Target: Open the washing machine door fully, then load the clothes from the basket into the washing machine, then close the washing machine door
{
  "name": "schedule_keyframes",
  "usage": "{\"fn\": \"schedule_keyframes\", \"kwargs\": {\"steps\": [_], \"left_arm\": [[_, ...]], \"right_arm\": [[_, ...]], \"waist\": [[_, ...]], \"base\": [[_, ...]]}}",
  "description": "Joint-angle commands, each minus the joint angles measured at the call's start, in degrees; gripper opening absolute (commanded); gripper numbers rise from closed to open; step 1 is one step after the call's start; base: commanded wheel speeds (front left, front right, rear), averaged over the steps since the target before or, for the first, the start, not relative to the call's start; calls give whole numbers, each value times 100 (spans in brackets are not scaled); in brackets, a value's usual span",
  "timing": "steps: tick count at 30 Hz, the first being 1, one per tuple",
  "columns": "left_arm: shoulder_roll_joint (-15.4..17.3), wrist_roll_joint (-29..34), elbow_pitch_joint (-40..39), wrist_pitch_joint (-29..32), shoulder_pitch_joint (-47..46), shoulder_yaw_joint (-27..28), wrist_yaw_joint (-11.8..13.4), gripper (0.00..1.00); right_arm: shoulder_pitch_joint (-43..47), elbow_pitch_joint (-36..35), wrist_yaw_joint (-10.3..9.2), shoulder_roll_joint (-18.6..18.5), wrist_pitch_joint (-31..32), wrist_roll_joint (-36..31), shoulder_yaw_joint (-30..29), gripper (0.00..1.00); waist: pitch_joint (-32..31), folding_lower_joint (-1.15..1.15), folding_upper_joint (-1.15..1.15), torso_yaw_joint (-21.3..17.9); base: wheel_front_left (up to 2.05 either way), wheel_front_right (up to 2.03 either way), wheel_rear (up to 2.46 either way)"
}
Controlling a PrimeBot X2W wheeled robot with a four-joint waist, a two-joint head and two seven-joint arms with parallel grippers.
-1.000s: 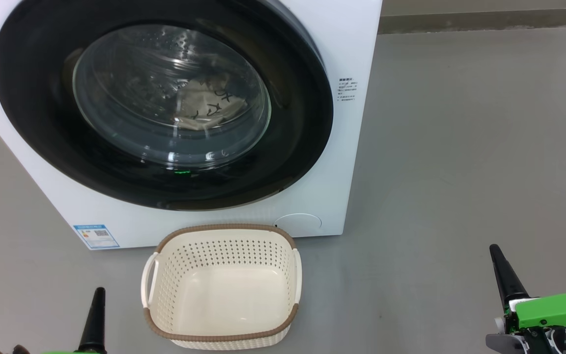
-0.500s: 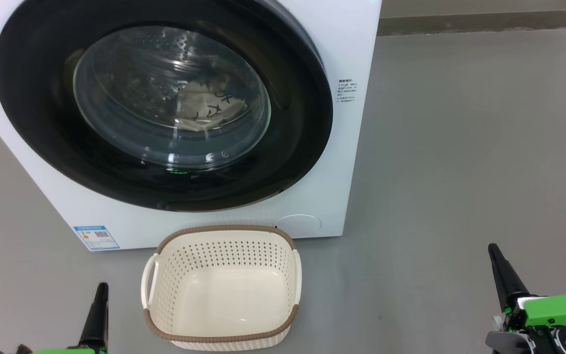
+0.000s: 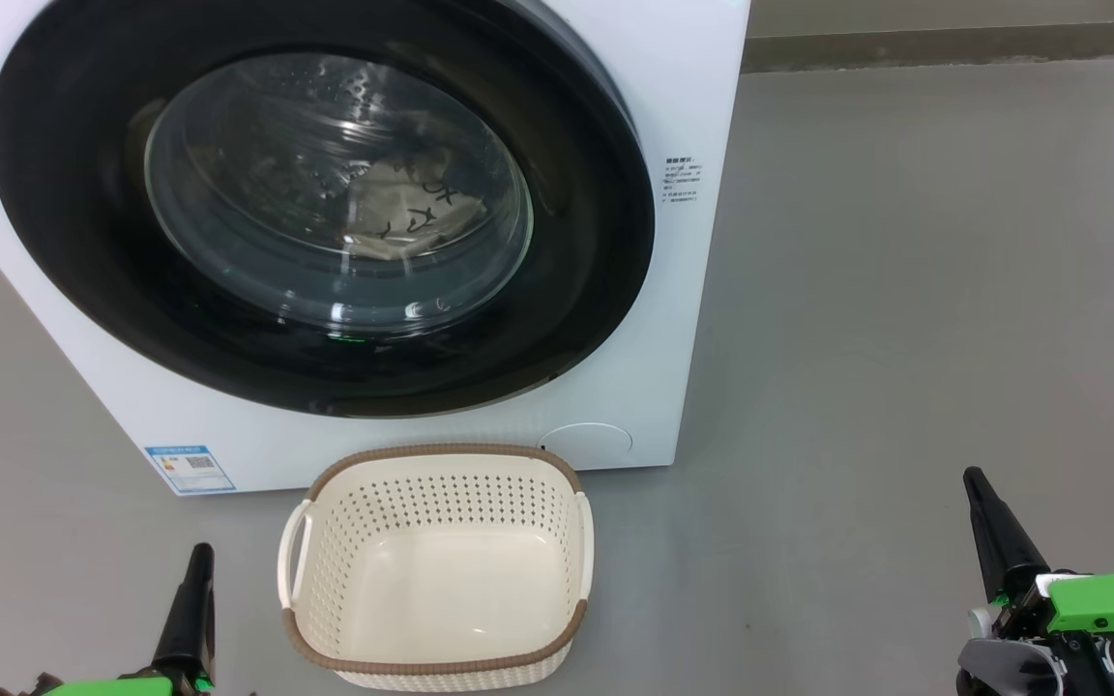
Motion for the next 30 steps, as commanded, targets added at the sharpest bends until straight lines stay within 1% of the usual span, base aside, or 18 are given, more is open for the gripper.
{"fn": "schedule_keyframes", "kwargs": {"steps": [1, 30], "left_arm": [[46, -49, -180, 38, -244, 194, 2, 0], [46, -50, -181, 36, -244, 193, 2, 0]], "right_arm": [[-256, -173, 1, -48, 29, 26, 100, 0], [-256, -172, 1, -47, 30, 25, 100, 0]], "waist": [[0, 0, 0, 0], [0, 0, 0, 0]], "base": [[0, 0, 0], [0, 0, 0]]}}
